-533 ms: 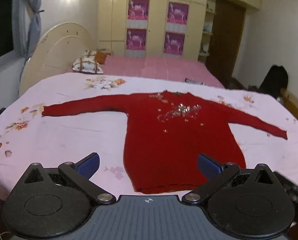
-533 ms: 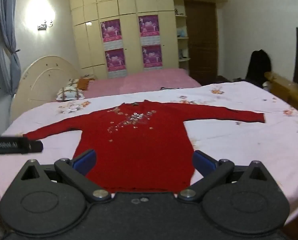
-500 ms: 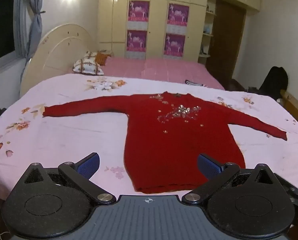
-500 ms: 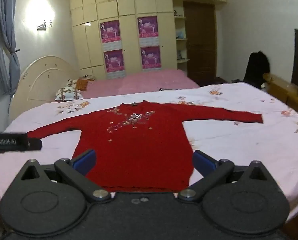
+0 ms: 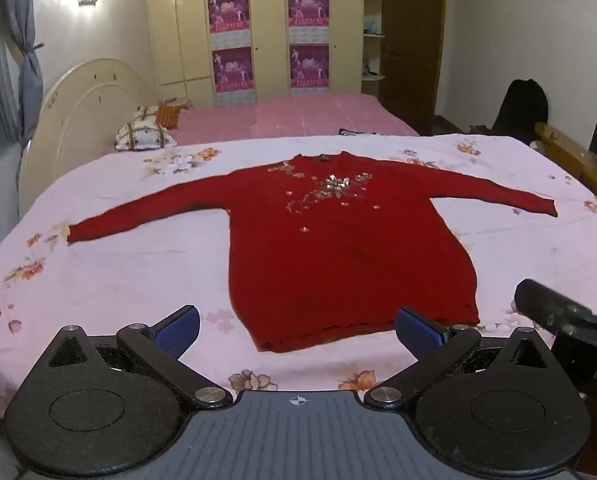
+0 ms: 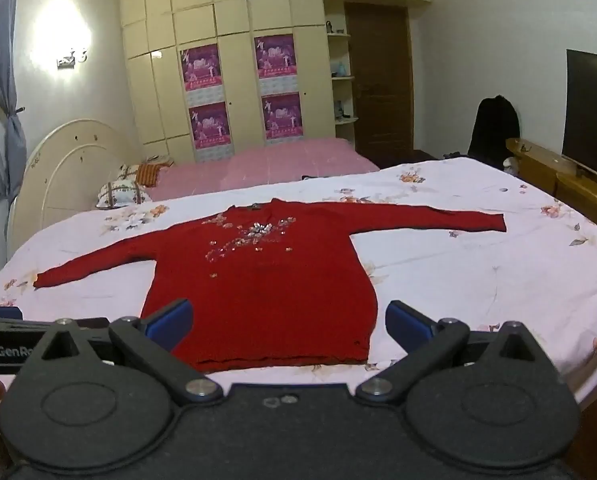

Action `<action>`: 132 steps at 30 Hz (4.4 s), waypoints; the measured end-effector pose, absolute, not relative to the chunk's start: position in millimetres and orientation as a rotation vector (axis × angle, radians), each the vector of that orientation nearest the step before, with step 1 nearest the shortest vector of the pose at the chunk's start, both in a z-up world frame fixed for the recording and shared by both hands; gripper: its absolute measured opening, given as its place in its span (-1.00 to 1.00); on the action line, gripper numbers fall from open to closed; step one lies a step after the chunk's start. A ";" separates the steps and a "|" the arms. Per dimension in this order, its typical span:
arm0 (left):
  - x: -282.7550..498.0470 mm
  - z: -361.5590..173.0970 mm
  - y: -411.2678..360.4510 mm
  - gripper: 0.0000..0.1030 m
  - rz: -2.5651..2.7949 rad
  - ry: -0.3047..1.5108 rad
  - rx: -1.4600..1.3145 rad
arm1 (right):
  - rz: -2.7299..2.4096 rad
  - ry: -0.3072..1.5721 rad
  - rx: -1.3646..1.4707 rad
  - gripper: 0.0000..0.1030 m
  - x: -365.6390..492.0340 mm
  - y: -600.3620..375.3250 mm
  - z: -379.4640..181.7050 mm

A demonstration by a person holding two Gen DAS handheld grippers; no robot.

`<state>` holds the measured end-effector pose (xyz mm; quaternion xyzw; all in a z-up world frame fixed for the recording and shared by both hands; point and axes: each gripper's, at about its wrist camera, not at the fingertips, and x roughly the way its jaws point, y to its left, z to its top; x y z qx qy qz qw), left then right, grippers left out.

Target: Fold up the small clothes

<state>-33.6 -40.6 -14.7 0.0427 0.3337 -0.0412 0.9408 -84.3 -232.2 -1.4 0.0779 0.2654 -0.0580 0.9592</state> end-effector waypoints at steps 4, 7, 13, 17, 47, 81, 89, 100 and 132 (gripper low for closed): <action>-35.8 -13.2 -39.2 1.00 -0.081 0.695 0.080 | -0.132 0.540 0.138 0.99 -96.8 -230.1 2.3; -33.1 -10.8 -38.6 1.00 -0.082 0.703 0.078 | -0.139 0.558 0.147 0.99 -91.0 -224.1 1.9; -31.8 -9.4 -39.0 1.00 -0.071 0.718 0.074 | -0.125 0.572 0.169 0.99 -93.7 -222.0 3.6; -29.5 -8.2 -41.0 1.00 -0.069 0.723 0.072 | -0.122 0.576 0.171 0.99 -95.0 -222.9 7.0; -25.1 -8.7 -45.9 1.00 -0.074 0.745 0.070 | -0.133 0.575 0.191 0.99 -89.8 -231.5 0.3; -15.1 -12.7 -48.0 1.00 -0.073 0.757 0.072 | -0.142 0.586 0.188 0.99 -84.2 -234.2 -2.1; 2.9 -16.1 -49.9 1.00 -0.060 0.752 0.073 | -0.160 0.580 0.189 0.99 -72.3 -237.5 -4.5; 61.2 -37.3 -51.7 1.00 -0.056 0.770 0.064 | -0.199 0.561 0.199 0.99 -28.8 -253.9 -15.9; 312.2 -134.9 -187.3 1.00 -0.083 0.890 0.180 | -0.398 0.723 0.340 0.96 191.0 -425.2 -129.0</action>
